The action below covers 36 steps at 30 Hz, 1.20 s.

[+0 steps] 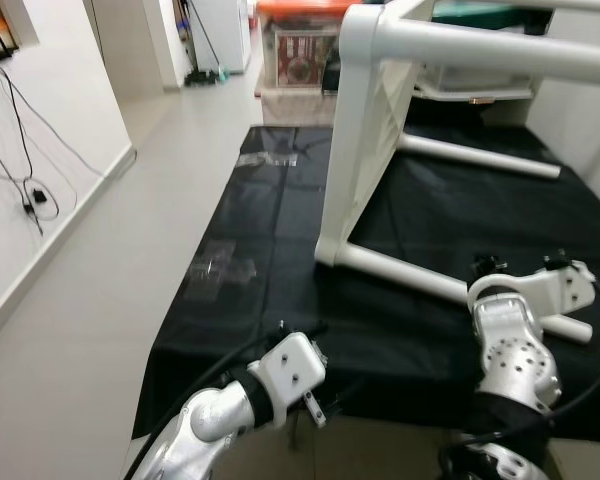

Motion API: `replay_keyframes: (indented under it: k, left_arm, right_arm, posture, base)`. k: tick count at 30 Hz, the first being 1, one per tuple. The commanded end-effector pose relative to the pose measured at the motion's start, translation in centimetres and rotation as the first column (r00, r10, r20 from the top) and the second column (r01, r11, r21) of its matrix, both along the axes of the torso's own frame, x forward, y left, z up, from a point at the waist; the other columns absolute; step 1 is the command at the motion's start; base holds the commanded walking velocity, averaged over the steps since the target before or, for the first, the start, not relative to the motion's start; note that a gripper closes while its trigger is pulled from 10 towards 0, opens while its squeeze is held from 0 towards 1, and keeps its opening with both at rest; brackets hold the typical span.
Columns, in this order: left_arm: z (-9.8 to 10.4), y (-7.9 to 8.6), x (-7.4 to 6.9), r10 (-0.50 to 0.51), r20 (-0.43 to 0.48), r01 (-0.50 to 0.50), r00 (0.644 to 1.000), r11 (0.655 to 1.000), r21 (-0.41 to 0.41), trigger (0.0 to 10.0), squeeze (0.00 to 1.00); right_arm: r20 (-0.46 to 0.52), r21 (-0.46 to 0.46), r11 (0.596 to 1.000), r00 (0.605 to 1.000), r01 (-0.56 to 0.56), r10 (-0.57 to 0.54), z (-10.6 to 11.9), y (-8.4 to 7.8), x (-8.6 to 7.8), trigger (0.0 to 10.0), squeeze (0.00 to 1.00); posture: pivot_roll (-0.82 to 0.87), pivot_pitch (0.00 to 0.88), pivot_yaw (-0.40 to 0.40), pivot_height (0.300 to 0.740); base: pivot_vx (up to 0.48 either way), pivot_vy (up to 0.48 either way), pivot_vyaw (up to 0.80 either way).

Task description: Building children table

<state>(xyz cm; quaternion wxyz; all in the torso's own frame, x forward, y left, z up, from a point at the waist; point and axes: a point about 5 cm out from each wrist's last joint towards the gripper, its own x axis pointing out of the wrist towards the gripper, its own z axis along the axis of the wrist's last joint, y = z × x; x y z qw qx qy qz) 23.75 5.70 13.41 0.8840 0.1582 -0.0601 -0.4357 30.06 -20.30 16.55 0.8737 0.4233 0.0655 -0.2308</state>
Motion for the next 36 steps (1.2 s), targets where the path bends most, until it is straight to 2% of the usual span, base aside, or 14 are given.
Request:
replay_keyframes:
  k: [1,3,5,6,7,8,9,10,11,12,13,14,26,36]
  left_arm:
    - [-0.2,0.0,0.1,0.009,-0.008,-0.009,1.000,1.000,0.000,10.0,0.00]
    - [-0.3,0.4,0.8,0.066,-0.031,-0.067,0.997,0.998,-0.017,10.0,0.00]
    - [-0.3,0.5,1.1,0.091,-0.042,-0.092,0.995,0.995,-0.029,10.0,0.00]
    - [-0.3,0.5,1.1,0.091,-0.042,-0.092,0.995,0.995,-0.029,10.0,0.00]
    - [-0.3,0.7,1.6,0.123,-0.055,-0.125,0.991,0.991,-0.044,10.0,0.00]
    - [-0.4,0.9,2.0,0.148,-0.076,-0.153,0.986,0.987,-0.058,10.0,0.00]
    - [-0.4,0.9,2.0,0.148,-0.076,-0.153,0.986,0.987,-0.058,10.0,0.00]
    - [-0.5,1.1,2.4,0.171,-0.088,-0.177,0.981,0.982,-0.063,10.0,0.00]
    - [-0.5,1.1,2.4,0.171,-0.088,-0.177,0.981,0.982,-0.063,10.0,0.00]
    - [-0.6,1.2,2.7,0.189,-0.107,-0.198,0.976,0.977,-0.076,10.0,0.00]
    - [-0.6,1.2,2.7,0.189,-0.107,-0.198,0.976,0.977,-0.076,10.0,0.00]
    - [-0.8,1.6,3.2,0.217,-0.115,-0.226,0.969,0.971,-0.076,10.0,0.00]
    - [-1.3,1.8,3.5,0.233,-0.140,-0.245,0.962,0.967,-0.071,10.0,0.00]
    - [-1.2,1.7,3.5,0.220,-0.139,-0.232,0.966,0.969,-0.079,10.0,0.00]
  right_arm:
    - [-0.073,0.090,0.991,0.992,-0.100,0.107,-2.0,4.6,-0.9,10.0,0.00]
    - [-0.061,-0.163,0.985,0.997,-0.056,0.046,-1.2,3.3,-1.1,10.0,0.00]
    - [-0.008,-0.275,0.960,0.999,-0.048,0.048,-0.4,2.8,-1.1,10.0,0.00]
    - [-0.008,-0.275,0.960,0.999,-0.048,0.048,-0.4,2.8,-1.1,10.0,0.00]
    - [0.030,-0.445,0.894,0.997,-0.053,0.074,0.5,2.4,-1.2,10.0,0.00]
    - [0.053,-0.626,0.777,0.991,-0.060,0.120,1.4,2.3,-1.5,10.0,0.00]
    - [0.053,-0.626,0.777,0.991,-0.060,0.120,1.4,2.3,-1.5,10.0,0.00]
    - [0.059,-0.739,0.670,0.985,-0.066,0.162,1.8,2.5,-1.7,10.0,0.00]
    - [0.059,-0.739,0.670,0.985,-0.066,0.162,1.8,2.5,-1.7,10.0,0.00]
    - [0.050,-0.793,0.605,0.980,-0.077,0.190,2.0,2.8,-2.1,10.0,0.00]
    - [0.050,-0.793,0.605,0.980,-0.077,0.190,2.0,2.8,-2.1,10.0,0.00]
    - [0.032,-0.824,0.559,0.979,-0.089,0.203,1.9,3.0,-2.8,10.0,0.00]
    - [0.033,-0.864,0.497,0.976,-0.082,0.217,1.7,3.5,-3.3,10.0,0.00]
    - [0.035,-0.898,0.436,0.978,-0.060,0.206,1.6,3.5,-3.7,10.0,0.00]
  posture:
    - [0.10,0.000,-0.027,0.740]
    - [0.09,0.000,-0.027,0.740]
    - [0.09,0.000,-0.027,0.740]
    - [0.09,0.000,-0.027,0.740]
    - [0.09,0.000,-0.028,0.740]
    - [0.08,0.000,-0.025,0.740]
    - [0.08,0.000,-0.025,0.740]
    - [0.08,0.000,-0.023,0.740]
    - [0.08,0.000,-0.023,0.740]
    - [0.08,0.000,-0.026,0.740]
    - [0.08,0.000,-0.026,0.740]
    - [0.08,0.000,-0.026,0.740]
    - [0.08,0.000,-0.028,0.740]
    - [0.08,0.000,-0.030,0.740]
  base:
    - [0.000,0.000,0.00]
    - [0.000,0.000,0.00]
    - [0.000,0.000,0.00]
    - [0.000,0.000,0.00]
    - [0.000,0.000,0.00]
    - [0.000,-0.240,0.00]
    - [0.000,-0.240,0.00]
    - [0.259,-0.262,0.00]
    - [0.259,-0.262,0.00]
    - [0.401,-0.259,0.00]
    - [0.401,-0.259,0.00]
    - [0.435,0.000,0.00]
    - [0.387,-0.133,0.00]
    - [0.000,0.000,0.00]
